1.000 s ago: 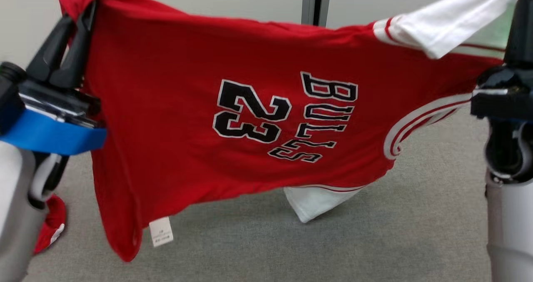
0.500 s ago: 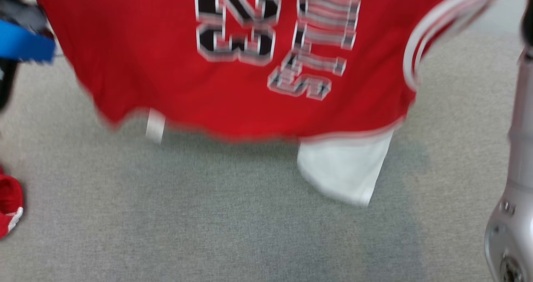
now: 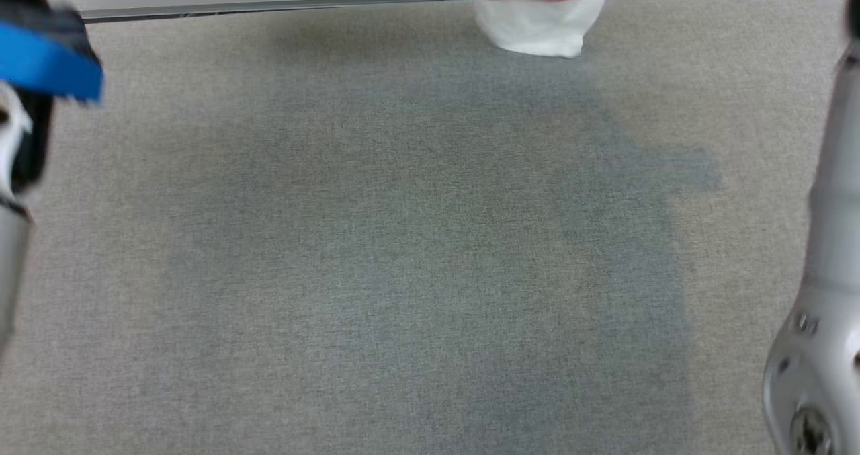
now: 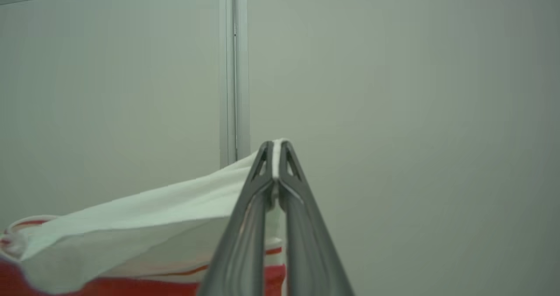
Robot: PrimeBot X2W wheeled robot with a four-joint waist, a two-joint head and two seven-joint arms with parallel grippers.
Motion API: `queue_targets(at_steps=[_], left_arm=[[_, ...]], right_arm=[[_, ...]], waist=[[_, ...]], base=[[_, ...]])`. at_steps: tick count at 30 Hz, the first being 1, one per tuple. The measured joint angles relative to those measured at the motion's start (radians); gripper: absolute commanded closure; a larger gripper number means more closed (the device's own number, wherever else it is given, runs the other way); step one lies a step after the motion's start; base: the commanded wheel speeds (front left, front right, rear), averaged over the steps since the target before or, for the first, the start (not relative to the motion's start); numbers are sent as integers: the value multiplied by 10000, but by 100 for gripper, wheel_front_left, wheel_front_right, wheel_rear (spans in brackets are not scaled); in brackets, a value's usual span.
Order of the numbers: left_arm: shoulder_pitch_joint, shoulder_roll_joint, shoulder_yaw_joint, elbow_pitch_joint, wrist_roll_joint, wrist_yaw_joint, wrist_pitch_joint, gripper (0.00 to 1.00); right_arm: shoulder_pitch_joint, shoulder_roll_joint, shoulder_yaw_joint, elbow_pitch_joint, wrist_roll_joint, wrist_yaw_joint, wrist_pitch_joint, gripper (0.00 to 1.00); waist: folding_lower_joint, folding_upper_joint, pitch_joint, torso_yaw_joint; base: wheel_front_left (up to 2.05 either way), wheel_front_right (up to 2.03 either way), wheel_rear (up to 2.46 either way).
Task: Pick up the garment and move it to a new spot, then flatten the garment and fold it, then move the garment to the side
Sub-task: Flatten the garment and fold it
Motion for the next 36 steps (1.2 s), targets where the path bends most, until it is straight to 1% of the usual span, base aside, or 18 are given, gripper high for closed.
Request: queue_targets(at_steps=[2,5,9,10,11,13,14,16,20,24,32,36], left_arm=[[847,-130,134,-4,-8,-2,0,100],[2290,-545,673,100,-192,-4,0,100],[4470,-1262,1003,150,-59,-4,2,100],[4952,-1425,1072,165,-12,-4,0,100],[5410,-1580,1151,199,25,-4,0,100],[6198,-1960,1597,251,54,-6,2,100],[6551,-2117,1743,230,155,-6,0,100],[7228,-2391,1801,161,416,-4,2,100],[8521,-2865,2071,123,752,-4,0,100],[9471,-3210,1919,123,1151,-4,2,100],[10841,-3731,2207,247,1605,-4,0,100],[11261,-3843,2470,228,1802,-4,2,100]], right_arm=[[1013,27,144,-236,458,0,-44,100],[2942,71,573,-855,1133,2,-67,100],[5924,109,677,-1870,2727,8,-79,100],[6625,90,625,-1964,3237,6,-81,100],[7355,90,644,-2057,3475,6,-79,100],[8568,100,583,-2034,4291,8,-77,100],[9101,96,614,-1931,4546,8,-77,100],[9990,98,855,-1718,4648,6,-81,100],[11116,90,1057,-1331,4957,4,-82,100],[11819,88,1064,-1037,5269,2,-82,100],[13133,90,1024,-823,5281,0,-84,100],[13727,90,951,-817,5319,0,-82,100]], waist=[[-1,0,32,-49],[0,0,19,-93],[-2,0,-207,-81],[-2,0,-289,-80],[-2,0,-377,-85],[-3,0,-581,-93],[-3,0,-699,-99],[-4,0,-936,-120],[-5,0,-1488,-148],[-5,0,-2063,-175],[-6,0,-3171,-73],[-5,0,-3466,-37]], base=[[0,0,0],[0,0,0],[0,0,0],[0,0,0],[0,0,0],[0,0,0],[0,0,0],[0,0,0],[0,0,0],[0,0,0],[0,0,0],[0,0,0]])
